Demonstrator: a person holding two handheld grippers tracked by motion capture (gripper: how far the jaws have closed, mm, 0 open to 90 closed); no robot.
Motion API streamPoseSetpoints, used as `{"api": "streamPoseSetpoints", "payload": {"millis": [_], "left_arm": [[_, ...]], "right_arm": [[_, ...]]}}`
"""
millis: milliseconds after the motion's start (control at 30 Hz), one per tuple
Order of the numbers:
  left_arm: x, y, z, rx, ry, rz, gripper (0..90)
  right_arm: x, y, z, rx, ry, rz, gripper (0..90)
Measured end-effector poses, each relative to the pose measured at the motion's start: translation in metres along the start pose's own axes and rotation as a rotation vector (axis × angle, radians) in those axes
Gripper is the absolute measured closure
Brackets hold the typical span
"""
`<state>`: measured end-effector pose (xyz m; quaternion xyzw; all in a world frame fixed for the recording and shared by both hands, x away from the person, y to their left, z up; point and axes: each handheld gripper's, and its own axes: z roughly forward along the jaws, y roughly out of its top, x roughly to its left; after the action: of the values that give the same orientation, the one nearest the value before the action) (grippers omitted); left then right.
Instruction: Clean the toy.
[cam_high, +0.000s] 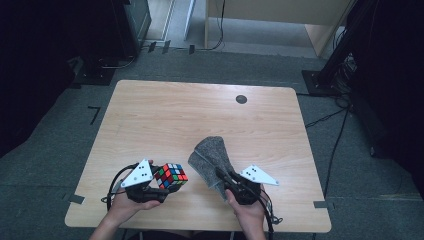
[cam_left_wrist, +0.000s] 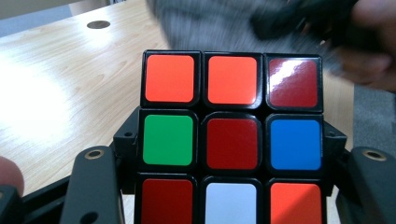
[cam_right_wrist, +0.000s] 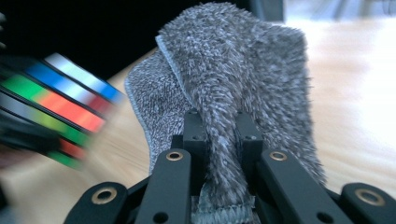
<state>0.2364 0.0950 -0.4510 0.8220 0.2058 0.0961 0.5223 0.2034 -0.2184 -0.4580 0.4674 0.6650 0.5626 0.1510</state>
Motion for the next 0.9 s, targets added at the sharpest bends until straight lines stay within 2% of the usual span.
{"api": "streamPoseSetpoints", "payload": {"millis": [100,133,167,267,333,367,433,467,567,633,667,767,800,833,900], "left_arm": [[-0.006,0.002,0.006,-0.033,0.010,0.034,33.8],[-0.009,0.003,0.007,-0.052,0.000,0.040,33.8],[-0.011,0.004,0.008,-0.063,-0.011,0.047,33.8],[-0.021,0.006,0.013,-0.069,-0.041,0.101,33.8],[-0.026,0.007,0.014,-0.070,-0.055,0.132,33.8],[-0.029,0.008,0.014,-0.074,-0.060,0.144,33.8],[-0.032,0.008,0.014,-0.063,-0.046,0.178,33.8],[-0.032,0.008,0.012,-0.063,-0.050,0.185,33.8],[-0.028,0.009,0.010,-0.086,-0.065,0.157,33.8],[-0.027,0.010,0.010,-0.077,-0.064,0.148,33.9],[-0.027,0.009,0.010,-0.074,-0.049,0.155,33.9],[-0.028,0.009,0.013,-0.052,-0.018,0.167,33.9],[-0.029,0.009,0.014,-0.051,-0.022,0.169,33.9],[-0.030,0.009,0.014,-0.055,-0.029,0.172,33.9],[-0.032,0.010,0.014,-0.062,-0.032,0.183,33.9]], "right_arm": [[0.013,0.008,-0.010,-0.068,0.120,0.031,79.8],[0.020,0.010,-0.012,-0.097,0.168,0.035,79.7],[0.026,0.012,-0.013,-0.107,0.196,0.038,79.7],[0.038,0.013,-0.010,-0.102,0.273,0.047,79.4],[0.045,0.011,-0.005,-0.064,0.306,0.027,79.0],[0.048,0.009,-0.003,-0.047,0.297,0.008,78.9],[0.049,0.005,0.001,-0.020,0.220,-0.041,78.9],[0.046,0.004,0.002,-0.004,0.204,-0.036,78.8],[0.037,0.002,0.005,0.072,0.116,-0.044,78.8],[0.035,0.002,0.003,0.066,0.139,-0.015,78.8],[0.036,0.003,0.002,0.057,0.155,-0.011,78.8],[0.046,0.009,-0.004,0.010,0.232,-0.033,78.3],[0.052,0.011,-0.007,-0.003,0.259,-0.052,78.0],[0.056,0.012,-0.007,-0.004,0.254,-0.075,77.9],[0.060,0.013,-0.007,0.010,0.200,-0.116,77.8]]}}
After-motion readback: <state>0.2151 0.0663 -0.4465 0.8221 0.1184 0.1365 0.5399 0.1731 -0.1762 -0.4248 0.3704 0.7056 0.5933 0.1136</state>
